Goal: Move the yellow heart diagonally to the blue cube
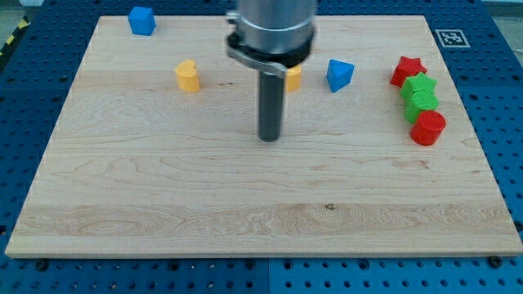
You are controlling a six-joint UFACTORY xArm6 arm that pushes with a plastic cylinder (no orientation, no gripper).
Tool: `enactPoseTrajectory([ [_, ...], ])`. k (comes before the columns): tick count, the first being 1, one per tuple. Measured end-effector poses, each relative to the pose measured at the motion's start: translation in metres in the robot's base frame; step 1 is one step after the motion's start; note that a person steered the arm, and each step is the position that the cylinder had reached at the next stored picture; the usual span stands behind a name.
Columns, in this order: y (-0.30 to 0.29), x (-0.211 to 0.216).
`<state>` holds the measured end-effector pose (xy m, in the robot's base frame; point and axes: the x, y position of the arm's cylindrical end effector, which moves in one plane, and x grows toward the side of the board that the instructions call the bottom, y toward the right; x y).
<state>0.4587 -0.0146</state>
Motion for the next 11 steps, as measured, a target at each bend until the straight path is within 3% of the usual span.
enactPoseTrajectory([
  [1, -0.052, -0.008],
  [2, -0.056, -0.008],
  [5, -0.100, -0.078],
  [11, -0.166, -0.156],
])
